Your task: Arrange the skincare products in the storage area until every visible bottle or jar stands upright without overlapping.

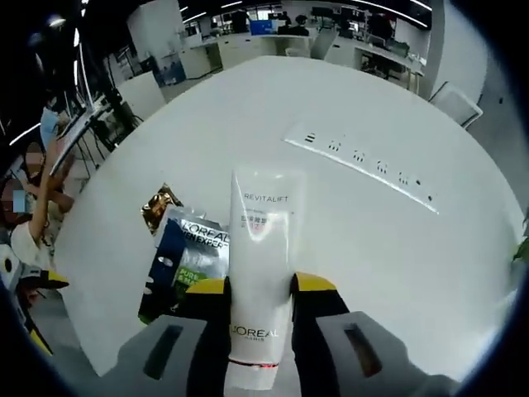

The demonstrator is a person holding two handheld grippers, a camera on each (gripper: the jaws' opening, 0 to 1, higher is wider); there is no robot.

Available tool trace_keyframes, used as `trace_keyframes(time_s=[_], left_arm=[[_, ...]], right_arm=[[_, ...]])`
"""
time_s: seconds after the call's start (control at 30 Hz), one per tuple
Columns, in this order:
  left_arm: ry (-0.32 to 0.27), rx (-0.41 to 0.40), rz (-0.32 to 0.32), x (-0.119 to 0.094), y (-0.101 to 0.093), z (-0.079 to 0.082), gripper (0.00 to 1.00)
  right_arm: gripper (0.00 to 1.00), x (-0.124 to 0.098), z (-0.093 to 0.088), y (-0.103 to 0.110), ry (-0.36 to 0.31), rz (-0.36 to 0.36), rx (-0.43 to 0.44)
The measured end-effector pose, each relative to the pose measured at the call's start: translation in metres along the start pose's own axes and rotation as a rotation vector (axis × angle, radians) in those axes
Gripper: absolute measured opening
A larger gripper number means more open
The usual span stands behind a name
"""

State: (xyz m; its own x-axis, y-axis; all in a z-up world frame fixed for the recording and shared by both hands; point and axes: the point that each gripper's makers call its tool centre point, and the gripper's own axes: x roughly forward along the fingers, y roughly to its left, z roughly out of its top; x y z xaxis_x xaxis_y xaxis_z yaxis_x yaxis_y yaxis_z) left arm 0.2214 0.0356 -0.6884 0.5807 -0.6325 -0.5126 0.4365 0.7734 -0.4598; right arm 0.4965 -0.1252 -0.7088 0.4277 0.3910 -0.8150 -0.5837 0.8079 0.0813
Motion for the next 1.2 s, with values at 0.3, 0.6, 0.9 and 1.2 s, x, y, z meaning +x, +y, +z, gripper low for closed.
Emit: trace_keyframes(time_s=[0.3, 0.6, 0.9, 1.2], left_arm=[[-0.003, 0.022, -0.001, -0.009, -0.003, 0.001, 0.85], [-0.019, 0.041, -0.006, -0.022, -0.014, 0.005, 0.84], [-0.051, 0.053, -0.007, -0.033, -0.019, 0.017, 0.84], [-0.073, 0.068, -0.024, -0.04, -0.034, 0.026, 0.84]], right_arm=[[0.27, -0.03, 0.031, 0.005, -0.136, -0.027, -0.006], [0.27, -0.065, 0.056, 0.011, -0.246, -0.036, -0.009], [0.27, -0.114, 0.085, 0.031, -0.384, -0.017, -0.016], [0.27, -0.151, 0.1, 0.062, -0.473, 0.021, -0.023]])
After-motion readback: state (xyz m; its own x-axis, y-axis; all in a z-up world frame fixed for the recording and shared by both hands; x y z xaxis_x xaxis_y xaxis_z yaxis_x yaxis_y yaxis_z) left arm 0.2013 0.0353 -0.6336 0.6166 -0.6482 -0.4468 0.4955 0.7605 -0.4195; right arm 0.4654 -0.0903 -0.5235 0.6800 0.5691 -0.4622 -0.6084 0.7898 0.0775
